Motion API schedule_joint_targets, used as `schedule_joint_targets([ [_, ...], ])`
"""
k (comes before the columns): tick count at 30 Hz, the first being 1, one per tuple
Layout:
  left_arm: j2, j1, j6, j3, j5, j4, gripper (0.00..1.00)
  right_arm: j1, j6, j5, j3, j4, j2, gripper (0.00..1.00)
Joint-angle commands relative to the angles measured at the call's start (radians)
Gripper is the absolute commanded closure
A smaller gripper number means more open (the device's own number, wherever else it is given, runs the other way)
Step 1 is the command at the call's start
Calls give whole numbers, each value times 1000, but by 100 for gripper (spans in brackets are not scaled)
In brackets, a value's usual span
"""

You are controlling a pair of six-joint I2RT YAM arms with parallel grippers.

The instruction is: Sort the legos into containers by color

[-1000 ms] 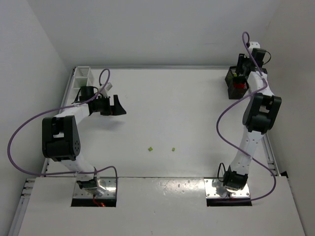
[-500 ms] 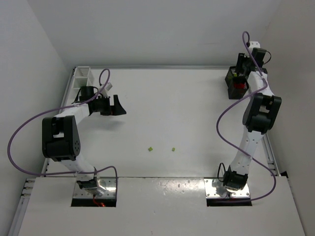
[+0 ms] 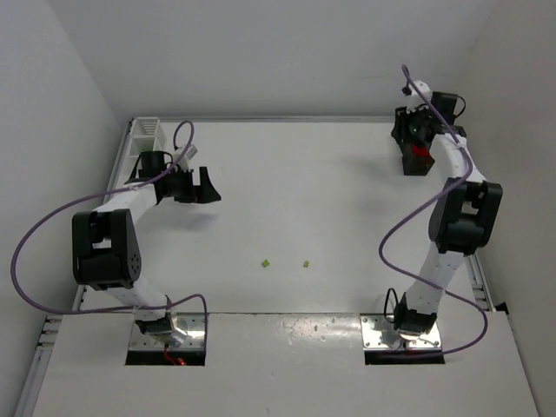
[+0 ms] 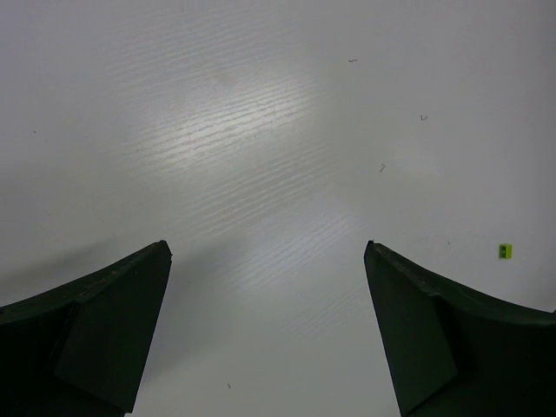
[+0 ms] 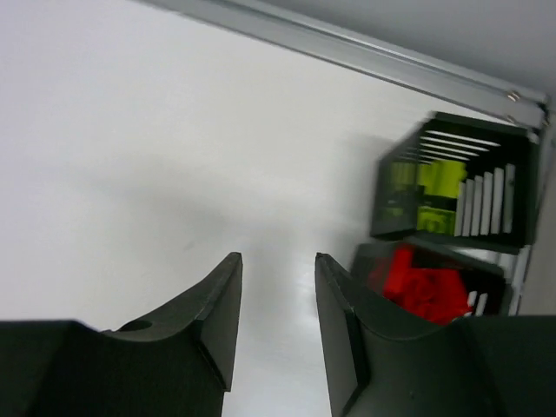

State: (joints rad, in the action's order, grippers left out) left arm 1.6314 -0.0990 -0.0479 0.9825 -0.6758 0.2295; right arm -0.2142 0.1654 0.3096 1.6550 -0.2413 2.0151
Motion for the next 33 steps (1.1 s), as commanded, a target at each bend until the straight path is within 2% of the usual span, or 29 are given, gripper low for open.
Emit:
schedule_joint_targets([
  [1, -80, -4, 22, 7, 47, -2, 0, 70, 143, 159, -108, -33, -250, 60],
  [5, -100, -62, -18, 7, 78, -2, 0, 189, 261, 270, -283, -180, -422, 60],
  [6, -100, -95, -29, -7, 56, -2, 0, 258, 278, 292, -317, -229, -453, 60],
  [10, -145, -142, -37, -41, 21, -39, 0, 464, 306, 292, -501, -268, -552, 49],
  [11, -157, -142, -27, -41, 21, -39, 0, 505, 306, 292, -520, -279, -552, 42],
  [13, -182, -153, 18, -65, 21, -30, 0, 619, 315, 278, -550, -288, -537, 36],
  [14, -202, -153, 43, -65, 12, -12, 0, 653, 324, 267, -566, -288, -526, 28],
  [16, -211, -153, 113, -74, -8, 14, 0, 752, 338, 243, -577, -276, -495, 22],
  [21, -188, -153, 164, -65, -37, 100, 0, 912, 505, 186, -526, -329, -397, 22],
  [25, -167, -153, 175, -53, -70, 119, 0, 1022, 730, 186, -492, -377, -320, 28],
  [33, -136, -153, 175, -25, -50, 119, 0, 1128, 836, 94, -465, -293, -216, 41],
])
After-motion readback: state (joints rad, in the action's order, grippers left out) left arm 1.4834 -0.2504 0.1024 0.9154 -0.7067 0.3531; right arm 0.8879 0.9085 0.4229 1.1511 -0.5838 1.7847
